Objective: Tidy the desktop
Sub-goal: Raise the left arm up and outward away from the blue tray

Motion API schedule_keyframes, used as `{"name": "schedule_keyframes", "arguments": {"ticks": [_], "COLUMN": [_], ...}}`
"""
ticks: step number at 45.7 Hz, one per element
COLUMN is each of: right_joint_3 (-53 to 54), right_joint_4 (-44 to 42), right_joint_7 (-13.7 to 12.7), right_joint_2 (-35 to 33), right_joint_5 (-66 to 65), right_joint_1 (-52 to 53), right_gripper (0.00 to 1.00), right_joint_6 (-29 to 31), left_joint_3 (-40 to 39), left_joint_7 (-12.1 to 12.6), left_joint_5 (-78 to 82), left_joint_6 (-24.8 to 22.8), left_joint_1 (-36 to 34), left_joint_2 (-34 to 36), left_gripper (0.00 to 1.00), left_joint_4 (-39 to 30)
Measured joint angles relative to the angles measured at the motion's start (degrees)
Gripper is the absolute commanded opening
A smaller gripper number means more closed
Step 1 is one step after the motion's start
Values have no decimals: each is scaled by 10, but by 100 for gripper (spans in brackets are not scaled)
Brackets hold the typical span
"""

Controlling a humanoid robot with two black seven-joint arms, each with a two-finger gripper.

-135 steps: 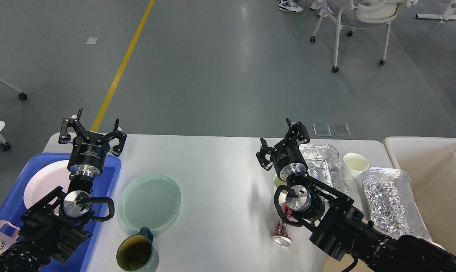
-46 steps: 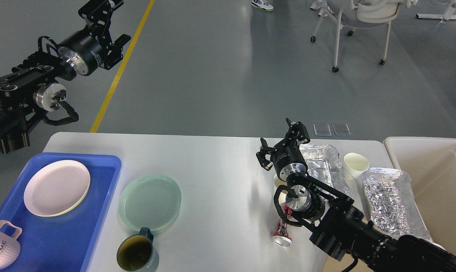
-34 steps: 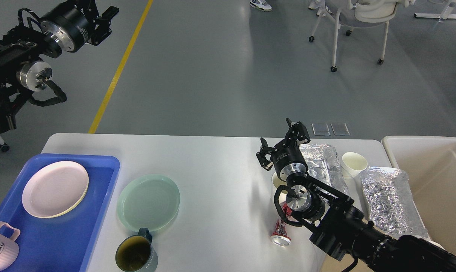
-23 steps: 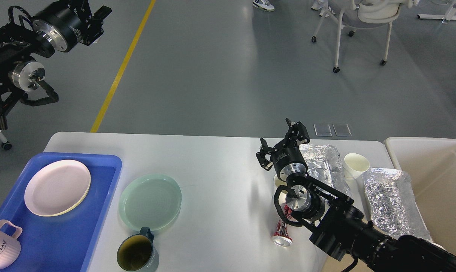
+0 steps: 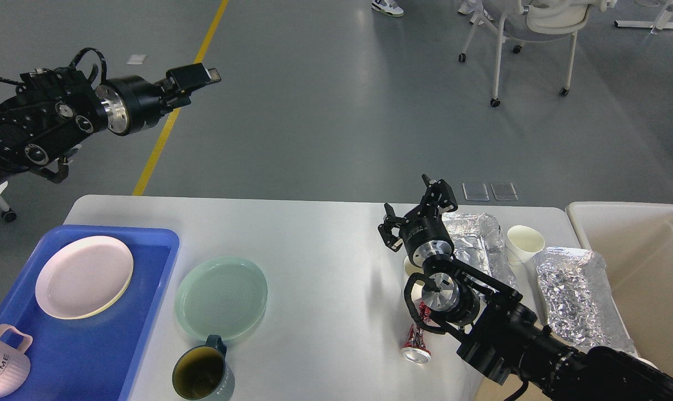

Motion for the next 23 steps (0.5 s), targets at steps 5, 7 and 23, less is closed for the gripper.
{"name": "schedule_keyframes", "arguments": {"ticks": [5, 7, 23], "right_joint_3": [0, 0, 0], "right_joint_4": [0, 0, 2], "right_joint_7": [0, 0, 0], "right_joint_2": [0, 0, 0], "right_joint_5": [0, 0, 0], "right_joint_1": [0, 0, 0], "right_gripper": [100, 100, 100], "right_joint_6": [0, 0, 0], "left_joint_3": [39, 55, 164], "left_joint_7": [0, 0, -1], "left_joint_5": [42, 52, 56], "left_joint_6": [-1, -1, -1], "left_joint_1": [0, 0, -72], "left_joint_2": [-26, -33, -32], "left_gripper": [97, 97, 97], "left_joint_4": [-2, -3, -134]}}
